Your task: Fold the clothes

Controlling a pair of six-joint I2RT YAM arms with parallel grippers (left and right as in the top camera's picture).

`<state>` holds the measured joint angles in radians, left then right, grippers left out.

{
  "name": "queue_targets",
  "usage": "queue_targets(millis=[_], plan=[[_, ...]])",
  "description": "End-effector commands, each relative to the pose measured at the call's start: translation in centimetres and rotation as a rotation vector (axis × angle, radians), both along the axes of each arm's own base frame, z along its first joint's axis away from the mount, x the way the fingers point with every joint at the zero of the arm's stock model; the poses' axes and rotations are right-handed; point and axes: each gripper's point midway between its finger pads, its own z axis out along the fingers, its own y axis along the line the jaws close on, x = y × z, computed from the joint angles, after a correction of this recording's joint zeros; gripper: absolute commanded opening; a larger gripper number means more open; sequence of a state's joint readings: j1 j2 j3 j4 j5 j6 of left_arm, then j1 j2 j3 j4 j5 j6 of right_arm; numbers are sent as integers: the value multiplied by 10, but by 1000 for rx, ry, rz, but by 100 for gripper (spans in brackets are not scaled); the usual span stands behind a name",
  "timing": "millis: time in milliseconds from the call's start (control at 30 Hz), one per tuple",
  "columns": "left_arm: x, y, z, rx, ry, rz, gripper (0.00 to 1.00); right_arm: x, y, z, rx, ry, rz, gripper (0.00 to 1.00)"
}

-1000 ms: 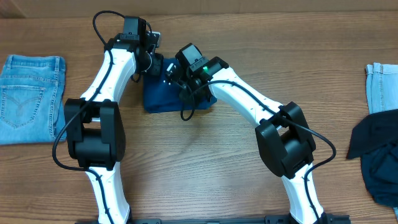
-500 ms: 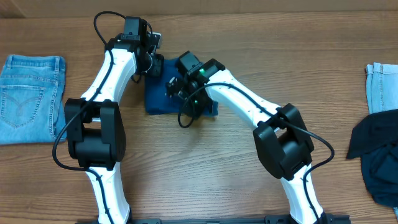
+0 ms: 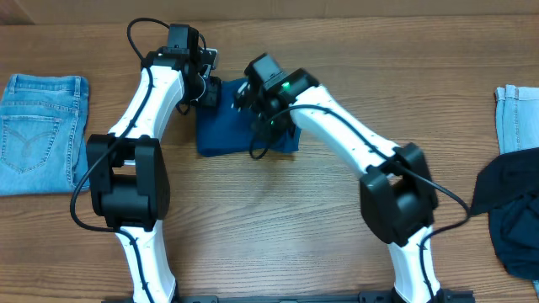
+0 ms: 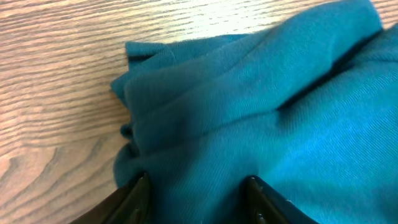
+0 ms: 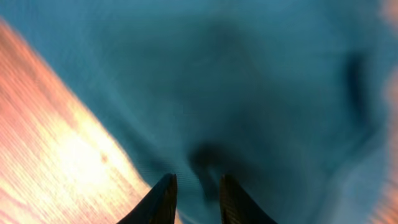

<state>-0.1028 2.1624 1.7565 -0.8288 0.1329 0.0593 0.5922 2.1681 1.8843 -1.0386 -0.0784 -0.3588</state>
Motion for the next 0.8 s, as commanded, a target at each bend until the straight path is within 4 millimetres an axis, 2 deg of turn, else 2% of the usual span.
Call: queue_targets(millis=[0,100,167,233,267,300,367,433,467,633,700,767], plan=[[-2,5,53,6,-97,-6,58,23,-23,44,176,17,-132,26],[-10,3,76,-8,-119,-9,59,14,-17,62,423,174,-106,26],[-16,-4,84,-48,-114,-27,59,7,-5,84,605,264,-71,19],[-26,-23,84,-158,-75,-69,57,5,13,117,856,420,-97,17],[-32,-36,83,-233,-48,-96,56,4,20,128,932,479,-100,17],[-38,-46,79,-298,-13,-112,54,4,24,130,960,508,-111,17],[-47,-58,64,-369,50,-129,53,4,25,120,946,531,-132,15],[-55,-60,43,-389,111,-125,52,4,25,99,927,575,-163,15],[-63,-59,27,-387,154,-119,52,5,22,83,917,599,-187,15],[-82,-56,-16,-370,258,-108,53,8,17,7,857,724,-284,15],[-89,-46,-42,-311,306,-89,54,8,12,-29,802,759,-341,15],[-95,-41,-59,-280,345,-78,54,6,5,-53,738,779,-399,16]])
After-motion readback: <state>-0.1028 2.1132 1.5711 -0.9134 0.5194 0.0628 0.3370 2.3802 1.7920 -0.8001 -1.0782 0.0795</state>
